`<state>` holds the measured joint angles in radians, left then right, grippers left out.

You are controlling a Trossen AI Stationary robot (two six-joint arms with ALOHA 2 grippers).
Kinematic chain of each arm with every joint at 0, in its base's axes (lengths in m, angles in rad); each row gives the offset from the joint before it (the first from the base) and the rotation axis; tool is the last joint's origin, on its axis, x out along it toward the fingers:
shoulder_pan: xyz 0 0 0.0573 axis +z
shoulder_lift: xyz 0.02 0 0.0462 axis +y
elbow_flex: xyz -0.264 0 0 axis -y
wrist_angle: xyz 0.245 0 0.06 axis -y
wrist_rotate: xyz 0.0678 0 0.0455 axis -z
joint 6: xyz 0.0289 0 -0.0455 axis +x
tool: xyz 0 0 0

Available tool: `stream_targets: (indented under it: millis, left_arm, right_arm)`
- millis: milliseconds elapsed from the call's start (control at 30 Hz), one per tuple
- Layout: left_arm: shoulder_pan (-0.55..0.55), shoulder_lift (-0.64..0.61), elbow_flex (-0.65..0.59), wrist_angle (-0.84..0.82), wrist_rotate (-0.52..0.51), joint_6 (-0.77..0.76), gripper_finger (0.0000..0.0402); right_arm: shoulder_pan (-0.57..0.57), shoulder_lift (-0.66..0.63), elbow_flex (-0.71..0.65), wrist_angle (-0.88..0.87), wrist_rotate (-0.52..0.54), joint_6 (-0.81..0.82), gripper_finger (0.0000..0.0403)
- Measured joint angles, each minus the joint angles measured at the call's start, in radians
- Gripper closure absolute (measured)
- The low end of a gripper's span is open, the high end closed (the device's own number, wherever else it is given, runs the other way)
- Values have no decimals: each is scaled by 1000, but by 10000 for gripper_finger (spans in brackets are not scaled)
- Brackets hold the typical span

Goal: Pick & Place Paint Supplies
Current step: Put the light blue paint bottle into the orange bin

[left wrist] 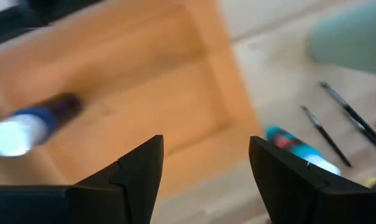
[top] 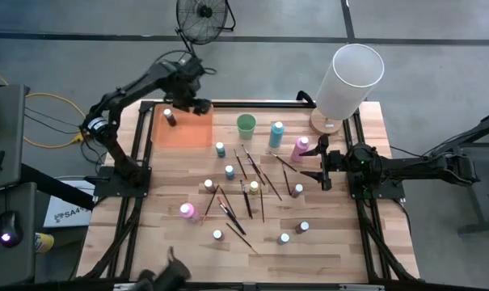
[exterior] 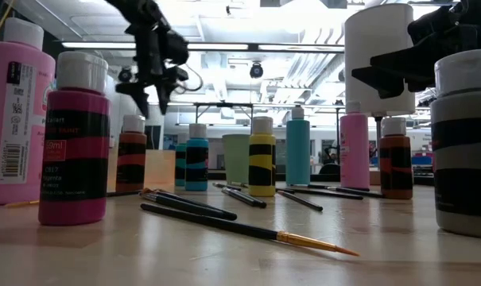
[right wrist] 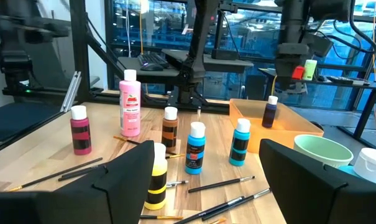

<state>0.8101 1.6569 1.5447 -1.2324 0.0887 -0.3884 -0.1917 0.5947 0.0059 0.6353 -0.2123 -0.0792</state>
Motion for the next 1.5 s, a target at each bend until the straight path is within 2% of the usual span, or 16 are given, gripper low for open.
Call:
stream_targets:
  millis: [333, 467, 567, 767, 1100, 1200, 1500]
  left_arm:
    - [-249, 1, 1, 76, -2, -117, 172]
    - [-327, 25, 0, 120, -45, -125, 165]
    - [-368, 59, 0, 125, -85, -136, 146]
    - [-399, 118, 0, 118, -91, -144, 104]
    - [-401, 195, -1, 102, -38, -166, 98]
    - [-401, 195, -1, 104, -38, -166, 105]
    - [-421, 195, -1, 107, -48, -161, 160]
  right_arm:
    - [0, 0, 0, 0, 0, 0, 117]
    - [0, 0, 0, 0, 0, 0, 117]
    - [0, 0, 0, 0, 0, 0, 117]
    - [0, 0, 0, 0, 0, 0, 117]
    - [0, 0, 0, -1, 0, 0, 117]
    - [0, 0, 0, 0, 0, 0, 117]
    - [0, 0, 0, -1, 0, 0, 117]
